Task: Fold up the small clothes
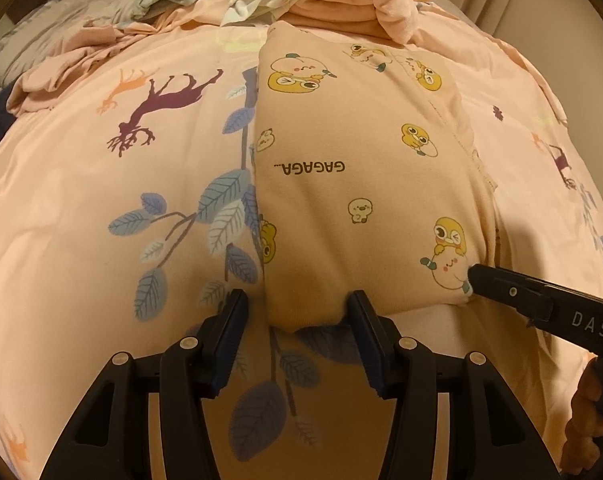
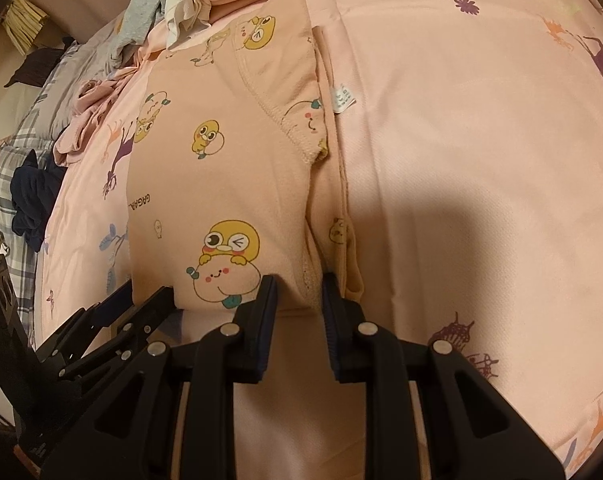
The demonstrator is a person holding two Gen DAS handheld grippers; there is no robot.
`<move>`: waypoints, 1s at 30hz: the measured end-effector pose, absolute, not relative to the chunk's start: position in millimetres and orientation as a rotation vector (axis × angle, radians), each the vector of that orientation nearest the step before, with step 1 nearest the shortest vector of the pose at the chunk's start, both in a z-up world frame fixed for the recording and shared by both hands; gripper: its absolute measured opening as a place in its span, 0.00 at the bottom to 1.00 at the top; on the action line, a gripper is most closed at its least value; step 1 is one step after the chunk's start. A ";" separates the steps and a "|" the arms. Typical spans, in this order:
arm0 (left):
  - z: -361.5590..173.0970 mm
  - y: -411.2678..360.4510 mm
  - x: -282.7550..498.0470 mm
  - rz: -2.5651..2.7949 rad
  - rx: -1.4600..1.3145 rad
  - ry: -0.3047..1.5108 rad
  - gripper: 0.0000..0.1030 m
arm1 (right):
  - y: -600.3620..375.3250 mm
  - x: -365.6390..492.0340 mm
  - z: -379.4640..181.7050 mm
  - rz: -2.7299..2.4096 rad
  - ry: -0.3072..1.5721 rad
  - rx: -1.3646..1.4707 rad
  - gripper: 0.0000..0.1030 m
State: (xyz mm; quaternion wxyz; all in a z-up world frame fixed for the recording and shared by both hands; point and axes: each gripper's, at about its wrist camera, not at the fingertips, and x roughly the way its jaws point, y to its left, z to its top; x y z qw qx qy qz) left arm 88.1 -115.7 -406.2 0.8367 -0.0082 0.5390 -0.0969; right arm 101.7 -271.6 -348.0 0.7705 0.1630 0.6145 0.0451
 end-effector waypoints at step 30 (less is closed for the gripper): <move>-372.9 -82.5 130.1 -0.359 -0.115 1.369 0.64 | -277.6 121.7 -331.8 0.193 1.436 0.626 0.66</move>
